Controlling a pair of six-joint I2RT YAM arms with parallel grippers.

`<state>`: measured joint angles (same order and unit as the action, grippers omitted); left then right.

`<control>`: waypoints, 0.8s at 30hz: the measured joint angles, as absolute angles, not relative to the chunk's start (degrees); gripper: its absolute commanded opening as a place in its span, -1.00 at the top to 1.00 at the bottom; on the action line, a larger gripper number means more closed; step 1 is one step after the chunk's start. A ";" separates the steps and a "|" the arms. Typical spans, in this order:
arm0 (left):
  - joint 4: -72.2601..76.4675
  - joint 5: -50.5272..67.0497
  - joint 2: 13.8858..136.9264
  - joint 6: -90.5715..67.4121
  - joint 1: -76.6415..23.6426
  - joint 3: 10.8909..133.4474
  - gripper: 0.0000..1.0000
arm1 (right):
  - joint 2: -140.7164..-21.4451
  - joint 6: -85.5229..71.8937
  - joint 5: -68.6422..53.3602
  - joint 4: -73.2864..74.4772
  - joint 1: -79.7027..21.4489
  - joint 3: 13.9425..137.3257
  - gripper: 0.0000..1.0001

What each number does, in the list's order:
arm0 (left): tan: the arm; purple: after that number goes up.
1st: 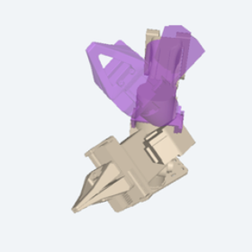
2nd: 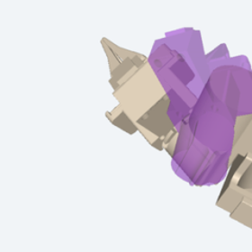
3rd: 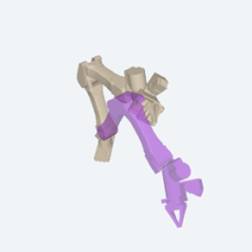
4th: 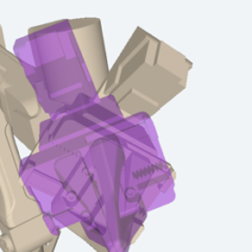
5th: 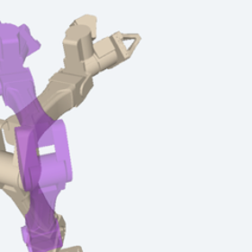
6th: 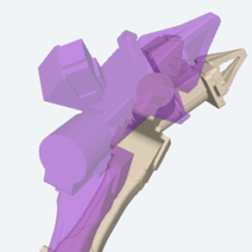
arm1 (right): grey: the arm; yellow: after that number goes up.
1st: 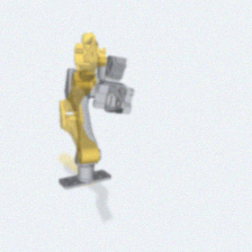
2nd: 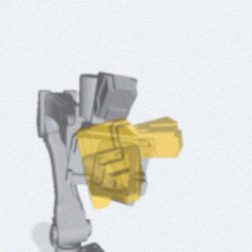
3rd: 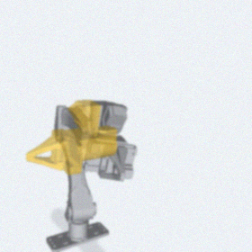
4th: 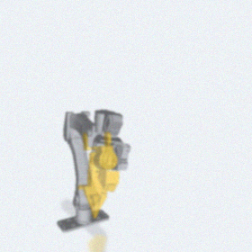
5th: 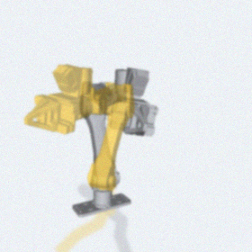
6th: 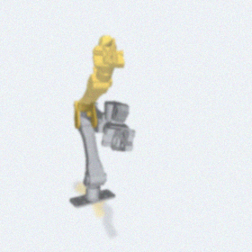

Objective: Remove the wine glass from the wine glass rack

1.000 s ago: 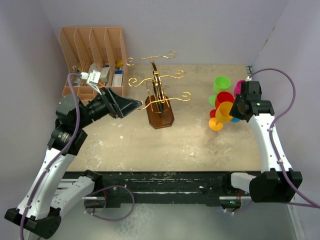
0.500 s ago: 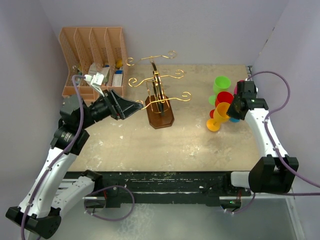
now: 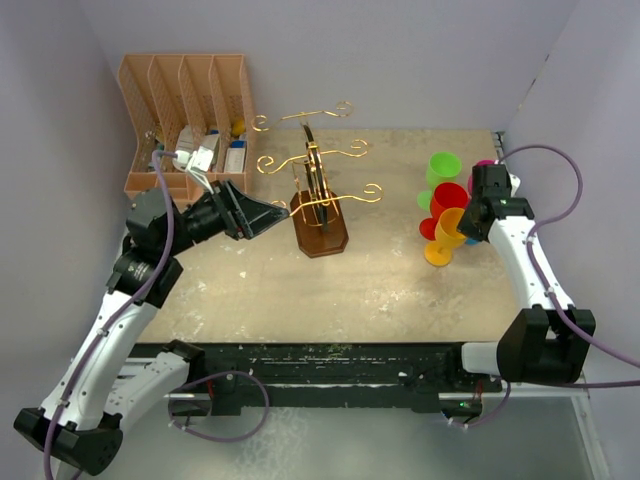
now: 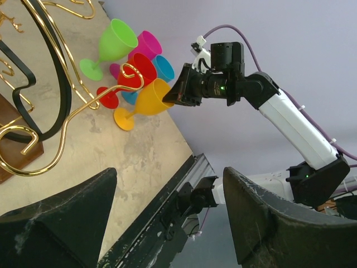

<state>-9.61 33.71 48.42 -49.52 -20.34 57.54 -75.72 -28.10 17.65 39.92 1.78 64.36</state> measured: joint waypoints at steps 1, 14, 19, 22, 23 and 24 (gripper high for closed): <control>-9.45 33.80 48.53 -49.56 -20.34 57.39 -0.60 | -75.72 -28.12 17.98 39.90 1.85 64.36 1.00; -9.43 34.30 49.01 -49.91 -20.34 57.25 -0.60 | -75.68 -27.68 18.57 39.92 2.22 63.81 0.56; -9.43 34.30 49.08 -49.91 -20.34 57.25 -0.60 | -75.61 -27.68 18.48 39.97 2.22 62.85 0.39; -9.43 34.30 49.08 -49.91 -20.34 57.25 -0.60 | -74.85 -27.73 18.46 39.97 2.22 62.85 0.30; -9.43 34.30 49.08 -49.89 -20.34 57.25 -0.60 | -74.26 -27.70 18.37 40.03 2.22 62.87 0.15; -9.43 34.28 49.08 -49.89 -20.34 57.25 -0.60 | -73.38 -27.73 18.31 40.21 2.22 63.00 0.12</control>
